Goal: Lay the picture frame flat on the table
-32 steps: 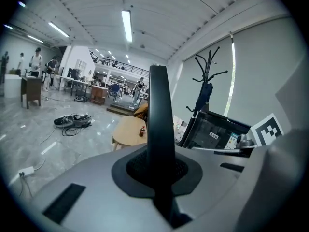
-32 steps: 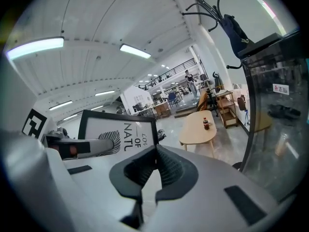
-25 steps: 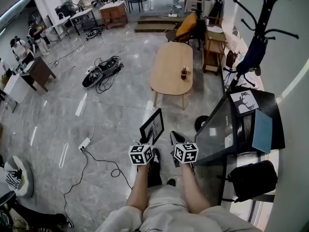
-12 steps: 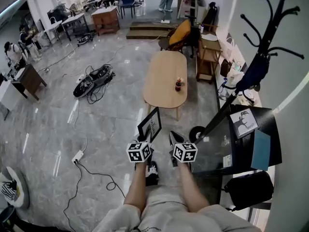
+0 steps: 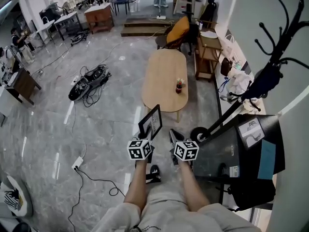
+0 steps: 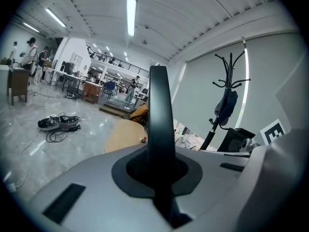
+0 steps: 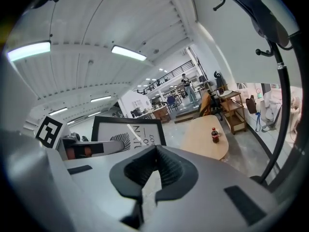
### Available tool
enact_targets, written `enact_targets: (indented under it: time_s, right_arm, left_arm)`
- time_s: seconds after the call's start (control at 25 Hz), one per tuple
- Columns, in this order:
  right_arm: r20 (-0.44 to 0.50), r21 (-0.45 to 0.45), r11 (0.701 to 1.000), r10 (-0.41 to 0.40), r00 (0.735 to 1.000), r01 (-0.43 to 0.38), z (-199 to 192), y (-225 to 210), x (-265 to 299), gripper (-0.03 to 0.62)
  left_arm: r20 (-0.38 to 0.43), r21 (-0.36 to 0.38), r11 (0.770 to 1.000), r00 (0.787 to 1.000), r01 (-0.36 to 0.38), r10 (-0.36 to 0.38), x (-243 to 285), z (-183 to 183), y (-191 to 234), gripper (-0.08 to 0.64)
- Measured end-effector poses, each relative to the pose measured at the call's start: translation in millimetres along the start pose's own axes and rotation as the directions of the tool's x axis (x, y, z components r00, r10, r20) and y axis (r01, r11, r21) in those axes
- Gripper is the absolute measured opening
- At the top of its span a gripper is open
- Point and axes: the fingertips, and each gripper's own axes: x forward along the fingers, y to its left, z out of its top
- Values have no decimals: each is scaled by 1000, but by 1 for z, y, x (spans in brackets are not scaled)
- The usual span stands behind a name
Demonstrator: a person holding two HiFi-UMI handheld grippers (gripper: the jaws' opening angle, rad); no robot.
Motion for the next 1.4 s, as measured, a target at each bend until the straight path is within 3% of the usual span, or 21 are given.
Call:
enact_targets:
  time_s: [0.48, 0.84, 1.2, 1.4]
  right_arm:
    - [31, -20, 997, -71, 997, 72, 22, 4, 72, 32]
    - [7, -46, 995, -93, 996, 93, 18, 5, 109, 32]
    - [51, -82, 992, -93, 994, 97, 66, -38, 143, 32]
    - [95, -77, 989, -120, 988, 128, 108, -84, 169, 32]
  left_arm:
    - [20, -28, 998, 998, 59, -59, 38, 37, 59, 28]
    - [21, -69, 997, 999, 37, -35, 51, 41, 102, 28]
    - [38, -156, 986, 998, 61, -56, 133, 67, 112, 28]
    - [5, -148, 986, 997, 76, -76, 187, 77, 111, 28]
